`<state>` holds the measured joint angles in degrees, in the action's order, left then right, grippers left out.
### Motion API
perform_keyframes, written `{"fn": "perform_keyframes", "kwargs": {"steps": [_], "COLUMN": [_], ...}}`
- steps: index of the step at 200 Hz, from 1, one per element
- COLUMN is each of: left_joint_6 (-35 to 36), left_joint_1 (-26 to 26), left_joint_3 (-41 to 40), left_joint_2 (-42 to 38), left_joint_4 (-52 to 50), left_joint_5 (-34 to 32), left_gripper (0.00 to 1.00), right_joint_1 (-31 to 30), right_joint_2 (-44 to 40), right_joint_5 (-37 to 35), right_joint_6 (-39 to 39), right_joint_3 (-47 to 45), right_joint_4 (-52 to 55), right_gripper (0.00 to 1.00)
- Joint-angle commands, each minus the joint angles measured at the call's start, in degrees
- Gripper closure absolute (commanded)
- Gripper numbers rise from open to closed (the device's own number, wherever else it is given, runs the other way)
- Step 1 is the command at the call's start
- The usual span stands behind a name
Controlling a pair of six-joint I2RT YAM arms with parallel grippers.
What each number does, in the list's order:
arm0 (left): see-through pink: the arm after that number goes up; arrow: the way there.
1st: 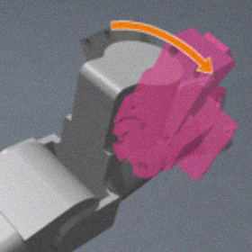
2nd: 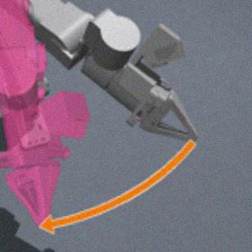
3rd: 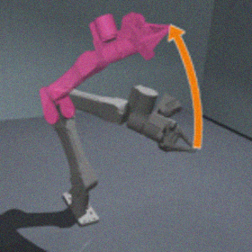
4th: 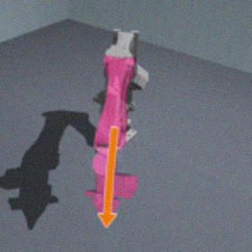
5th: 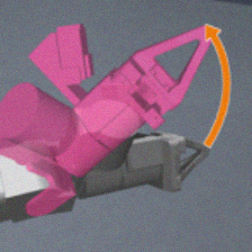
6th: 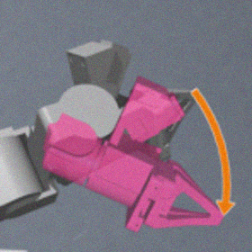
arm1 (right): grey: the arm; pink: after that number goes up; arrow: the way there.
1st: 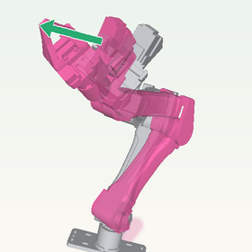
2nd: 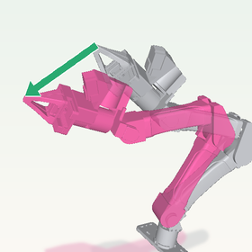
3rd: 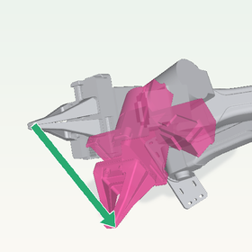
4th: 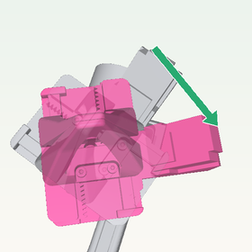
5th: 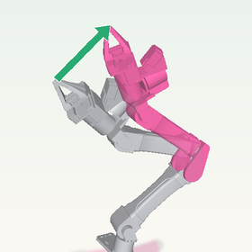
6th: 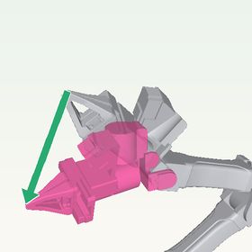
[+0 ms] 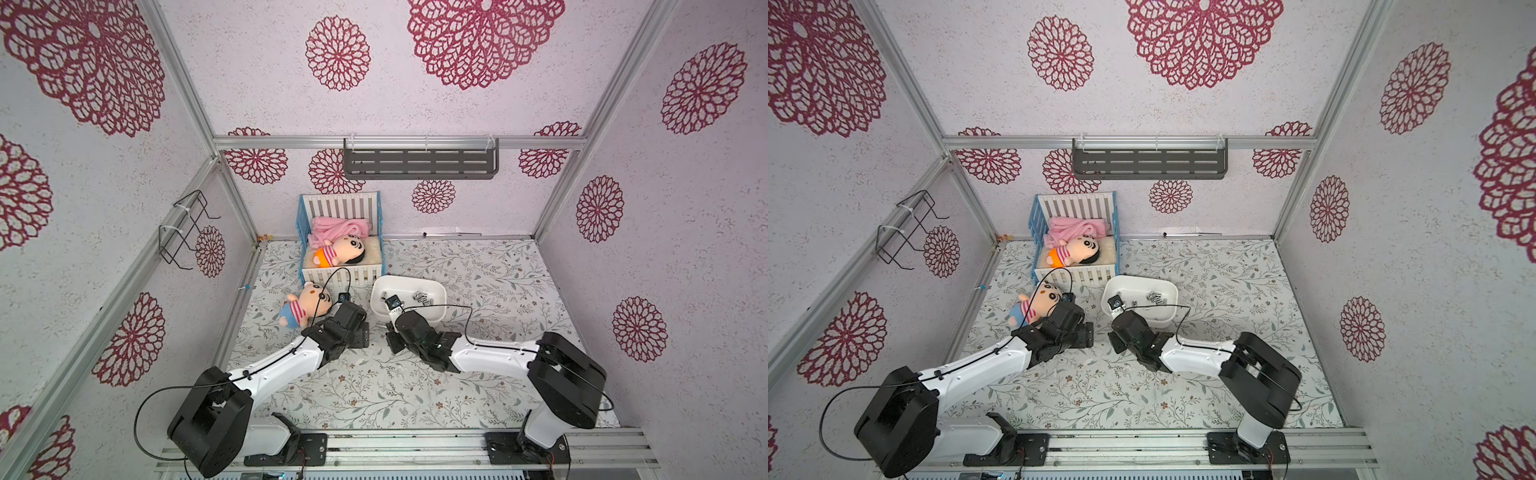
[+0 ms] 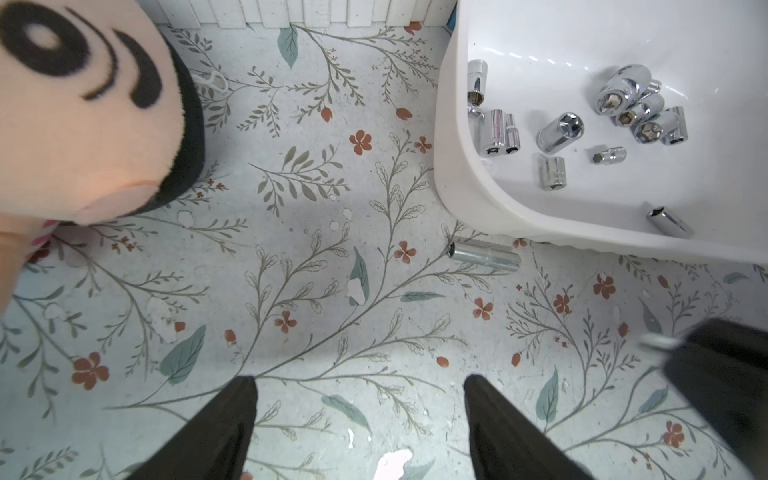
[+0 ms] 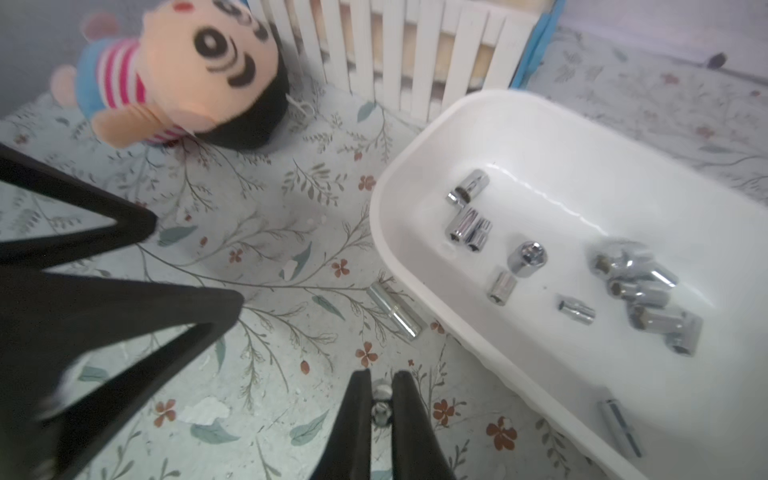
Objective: Put the screws on the desktop into the storage box
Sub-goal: Pick up the screw from the center of the board, then place the screw in the storage box.
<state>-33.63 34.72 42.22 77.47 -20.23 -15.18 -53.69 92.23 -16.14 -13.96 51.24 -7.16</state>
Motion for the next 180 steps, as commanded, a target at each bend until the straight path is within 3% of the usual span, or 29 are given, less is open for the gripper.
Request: {"fn": "perform_keyframes", "kwargs": {"steps": [1, 31, 73, 118, 143, 180], "left_joint_6": [1.3, 1.9, 2.6, 2.7, 2.9, 2.9], "left_joint_1": [-0.4, 0.0, 1.4, 2.1, 2.1, 2.1], "left_joint_3": [1.9, 2.6, 4.1, 5.5, 6.0, 6.2], "left_joint_2": [1.6, 3.2, 5.9, 8.9, 9.8, 9.2], "left_joint_4": [0.9, 0.9, 0.8, 0.6, 0.5, 0.3], "left_joint_5": [2.6, 2.9, 1.8, 0.0, -0.2, -0.5], "left_gripper": [0.14, 0.09, 0.01, 0.0, 0.0, 0.01], "right_joint_1": [2.0, 8.4, 16.6, 17.5, 17.5, 17.0], "right_joint_2": [-6.1, -9.2, -4.5, -4.6, -6.1, -7.4], "right_joint_5": [-3.0, -2.5, 2.6, 7.2, 9.1, 12.8], "right_joint_6": [0.6, -1.3, -3.7, -3.6, -3.8, -3.4], "right_joint_3": [-2.6, -6.1, -3.2, -3.5, -4.7, -5.8], "right_joint_4": [-5.2, -6.7, -2.0, -2.6, -3.6, -5.3], "right_gripper": [0.96, 0.94, 0.88, 0.78, 0.64, 0.61]}}
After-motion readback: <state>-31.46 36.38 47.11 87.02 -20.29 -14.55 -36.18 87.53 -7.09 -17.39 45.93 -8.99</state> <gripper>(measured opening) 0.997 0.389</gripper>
